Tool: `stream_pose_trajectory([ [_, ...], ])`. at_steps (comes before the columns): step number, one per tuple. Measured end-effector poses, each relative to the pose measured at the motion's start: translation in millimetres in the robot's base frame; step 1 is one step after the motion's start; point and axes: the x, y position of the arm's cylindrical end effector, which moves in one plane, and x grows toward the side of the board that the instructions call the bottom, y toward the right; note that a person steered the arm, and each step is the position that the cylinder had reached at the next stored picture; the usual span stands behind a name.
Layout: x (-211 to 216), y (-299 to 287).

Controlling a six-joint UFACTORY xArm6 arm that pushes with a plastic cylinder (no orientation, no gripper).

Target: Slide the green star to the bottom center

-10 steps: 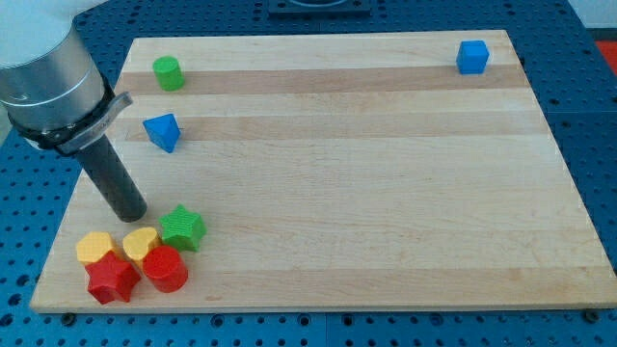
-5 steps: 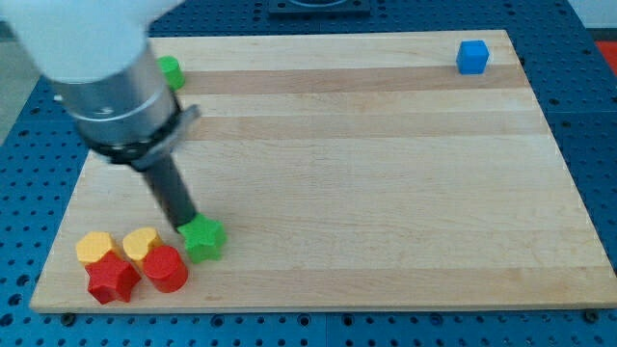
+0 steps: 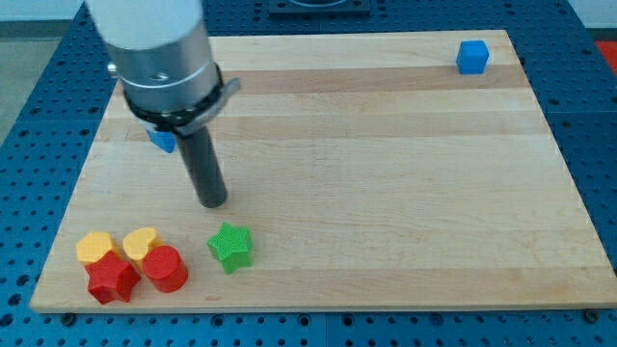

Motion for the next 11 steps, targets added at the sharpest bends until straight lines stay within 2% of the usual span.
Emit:
stream_pose_trajectory([
  [1, 21, -25],
  [3, 50, -26],
  [4, 50, -21],
  [6, 40, 24],
  [9, 31, -7],
  [10, 57, -3],
  [11, 63, -2],
])
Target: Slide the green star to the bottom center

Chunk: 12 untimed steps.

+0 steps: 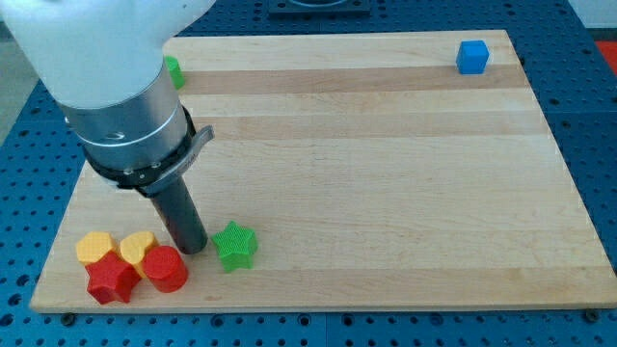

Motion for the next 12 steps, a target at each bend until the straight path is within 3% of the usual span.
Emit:
stream_pose_trajectory([
  [4, 14, 83],
  [6, 12, 65],
  [7, -12, 47],
  [8, -43, 81],
  [12, -19, 128],
])
